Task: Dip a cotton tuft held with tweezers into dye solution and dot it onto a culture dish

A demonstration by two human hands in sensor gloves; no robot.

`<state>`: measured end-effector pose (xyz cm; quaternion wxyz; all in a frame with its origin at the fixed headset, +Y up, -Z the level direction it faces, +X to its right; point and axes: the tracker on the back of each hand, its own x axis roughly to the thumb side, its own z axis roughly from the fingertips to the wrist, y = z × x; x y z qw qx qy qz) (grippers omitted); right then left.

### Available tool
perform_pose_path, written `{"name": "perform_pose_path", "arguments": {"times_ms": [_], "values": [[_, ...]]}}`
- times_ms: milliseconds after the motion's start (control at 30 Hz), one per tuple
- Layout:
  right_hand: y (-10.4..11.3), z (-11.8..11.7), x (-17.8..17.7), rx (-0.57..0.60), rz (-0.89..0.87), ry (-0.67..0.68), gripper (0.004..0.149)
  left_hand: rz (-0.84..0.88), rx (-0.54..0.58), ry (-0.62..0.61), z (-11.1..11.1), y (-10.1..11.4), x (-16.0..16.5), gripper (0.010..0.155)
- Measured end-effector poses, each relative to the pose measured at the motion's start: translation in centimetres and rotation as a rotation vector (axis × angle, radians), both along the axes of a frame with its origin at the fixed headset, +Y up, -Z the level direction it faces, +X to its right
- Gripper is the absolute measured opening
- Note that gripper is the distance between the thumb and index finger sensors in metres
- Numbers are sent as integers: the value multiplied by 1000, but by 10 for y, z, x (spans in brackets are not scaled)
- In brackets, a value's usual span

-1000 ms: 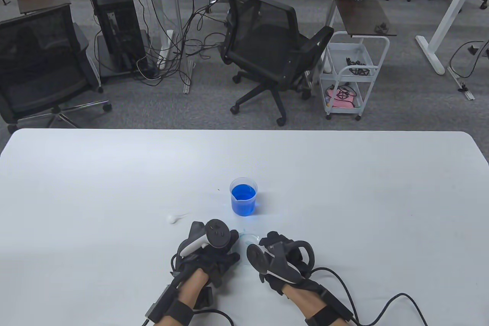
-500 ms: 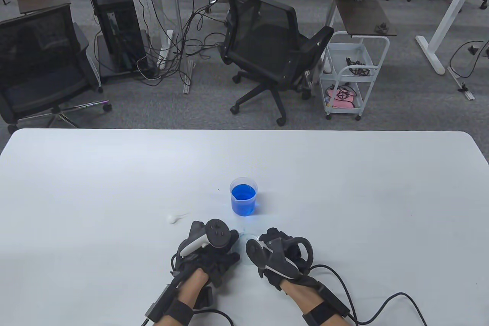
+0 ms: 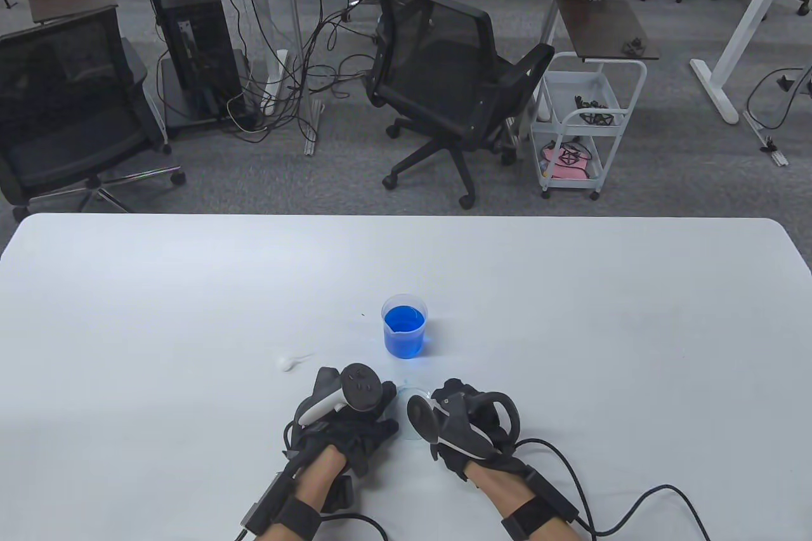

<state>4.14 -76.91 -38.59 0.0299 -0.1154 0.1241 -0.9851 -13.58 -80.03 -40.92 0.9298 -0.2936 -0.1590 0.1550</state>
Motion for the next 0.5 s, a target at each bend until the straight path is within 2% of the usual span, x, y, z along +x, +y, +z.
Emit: {"name": "perform_pose_path", "arguments": {"times_ms": [133,367,500], "values": [[6,2,8,18,-23,-10,41,1,0,0,0,0,0,70],[-12,3,-1,-34,53,16,40,2,-2,3,0,0,-1,70],[-8,4,0,-30,40,12,41,2,-3,4,0,0,-2,70]]}}
